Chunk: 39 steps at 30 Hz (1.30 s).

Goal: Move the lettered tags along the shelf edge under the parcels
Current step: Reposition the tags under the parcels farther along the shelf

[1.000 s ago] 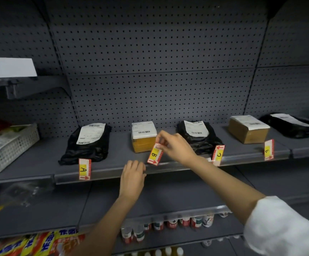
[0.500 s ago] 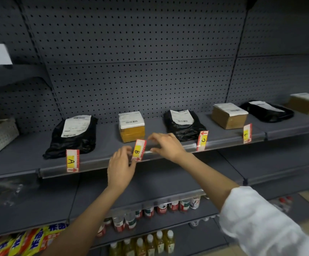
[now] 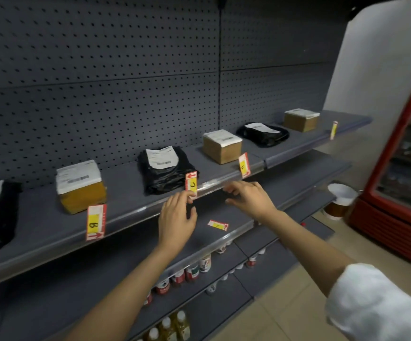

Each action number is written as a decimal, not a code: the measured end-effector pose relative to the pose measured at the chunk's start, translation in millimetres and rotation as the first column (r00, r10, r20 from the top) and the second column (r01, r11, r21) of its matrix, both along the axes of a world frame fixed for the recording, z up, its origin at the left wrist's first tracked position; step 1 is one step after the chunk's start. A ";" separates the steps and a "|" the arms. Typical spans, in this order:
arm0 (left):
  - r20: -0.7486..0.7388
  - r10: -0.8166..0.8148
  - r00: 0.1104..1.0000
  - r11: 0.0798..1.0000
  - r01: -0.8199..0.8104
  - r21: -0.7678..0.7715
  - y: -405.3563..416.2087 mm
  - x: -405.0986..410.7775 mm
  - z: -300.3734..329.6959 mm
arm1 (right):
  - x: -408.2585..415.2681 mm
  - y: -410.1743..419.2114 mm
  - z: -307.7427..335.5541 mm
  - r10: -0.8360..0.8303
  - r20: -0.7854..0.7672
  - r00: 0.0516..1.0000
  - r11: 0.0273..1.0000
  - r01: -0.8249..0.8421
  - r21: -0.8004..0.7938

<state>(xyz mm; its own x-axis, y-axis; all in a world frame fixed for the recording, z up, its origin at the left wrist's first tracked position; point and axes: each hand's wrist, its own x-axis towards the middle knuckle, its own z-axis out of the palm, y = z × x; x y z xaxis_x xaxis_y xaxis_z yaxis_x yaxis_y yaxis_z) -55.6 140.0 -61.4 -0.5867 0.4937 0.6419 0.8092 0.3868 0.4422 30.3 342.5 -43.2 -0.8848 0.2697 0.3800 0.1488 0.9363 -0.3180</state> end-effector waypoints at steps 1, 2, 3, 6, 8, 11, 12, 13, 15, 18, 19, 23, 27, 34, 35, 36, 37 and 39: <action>-0.005 -0.019 1.000 1.000 0.019 -0.007 12.1 2.3 0.2 | 6.3 11.6 0.4 -0.021 0.000 1.000 1.000 0.021 -0.005; -0.008 -0.036 0.999 0.999 0.036 -0.013 24.4 3.9 1.0 | 11.5 23.0 1.1 -0.037 0.000 0.999 0.999 0.037 -0.006; -0.009 -0.051 0.999 0.998 0.051 -0.019 36.6 5.0 2.1 | 15.7 34.3 2.3 -0.050 -0.001 0.999 0.999 0.050 -0.002; 0.000 -0.081 0.997 0.996 0.081 -0.032 72.2 5.6 5.1 | 21.1 67.4 7.0 -0.070 0.005 0.998 0.998 0.070 -0.003; -0.007 -0.074 0.997 0.996 0.074 -0.040 93.9 5.3 4.8 | 18.9 89.2 10.5 -0.069 0.018 0.997 0.998 0.069 0.002; -0.020 -0.039 0.999 0.998 0.038 -0.053 124.7 4.4 4.4 | 4.7 119.8 18.8 -0.049 0.037 0.998 0.998 0.048 0.038; -0.027 -0.022 0.999 0.998 0.021 -0.057 134.9 3.3 5.3 | -3.5 128.9 22.5 -0.039 0.046 0.998 0.998 0.036 0.059; -0.035 -0.005 0.999 0.998 0.003 -0.060 144.8 1.4 6.6 | -12.5 136.9 26.7 -0.024 0.058 0.998 0.997 0.020 0.076; -0.061 0.026 0.998 0.997 -0.030 -0.066 163.7 -2.6 11.2 | -31.6 149.5 35.6 0.019 0.071 0.997 0.995 -0.026 0.100; -0.081 0.077 0.994 0.994 -0.083 -0.070 188.2 -7.7 18.3 | -61.2 163.6 43.7 0.071 0.094 0.993 0.992 -0.081 0.101; -0.084 0.094 0.992 0.993 -0.100 -0.068 195.4 -8.2 20.0 | -69.3 167.1 44.5 0.081 0.121 0.989 0.991 -0.093 0.097; -0.124 0.149 0.981 0.981 -0.162 -0.107 220.3 -8.2 26.4 | -83.2 180.1 38.8 0.113 0.158 0.981 0.987 -0.128 0.092; -0.148 0.146 0.978 0.977 -0.166 -0.133 253.6 -8.6 33.7 | -66.0 213.2 44.9 0.164 -0.016 0.986 0.986 -0.164 0.006; -0.187 0.028 0.982 0.955 -0.081 -0.284 356.9 1.8 23.0 | -17.1 312.8 69.7 0.035 -0.153 0.988 0.999 -0.035 0.000; -0.199 0.009 0.980 0.951 -0.070 -0.301 372.1 2.7 19.7 | -10.6 326.7 70.1 0.011 -0.149 0.989 1.000 -0.011 0.004; -0.210 -0.008 0.978 0.947 -0.060 -0.315 386.4 2.8 16.9 | -5.3 340.6 69.6 -0.015 -0.141 0.990 1.000 0.016 0.007; -0.218 -0.022 0.976 0.945 -0.051 -0.324 400.1 2.2 14.6 | -0.1 354.1 68.9 -0.041 -0.133 0.990 0.999 0.042 0.009; -0.221 -0.045 0.974 0.941 -0.033 -0.336 425.3 -1.2 12.0 | 7.5 378.9 67.5 -0.084 -0.122 0.989 0.996 0.086 0.012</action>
<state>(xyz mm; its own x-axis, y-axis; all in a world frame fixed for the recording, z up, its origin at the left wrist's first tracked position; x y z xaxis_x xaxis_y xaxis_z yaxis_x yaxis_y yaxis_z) -56.8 565.3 -49.4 -0.4441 0.7062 0.5514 0.8746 0.4754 0.0956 37.9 721.5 24.3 -0.8058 0.3345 0.4887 0.1892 0.9274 -0.3227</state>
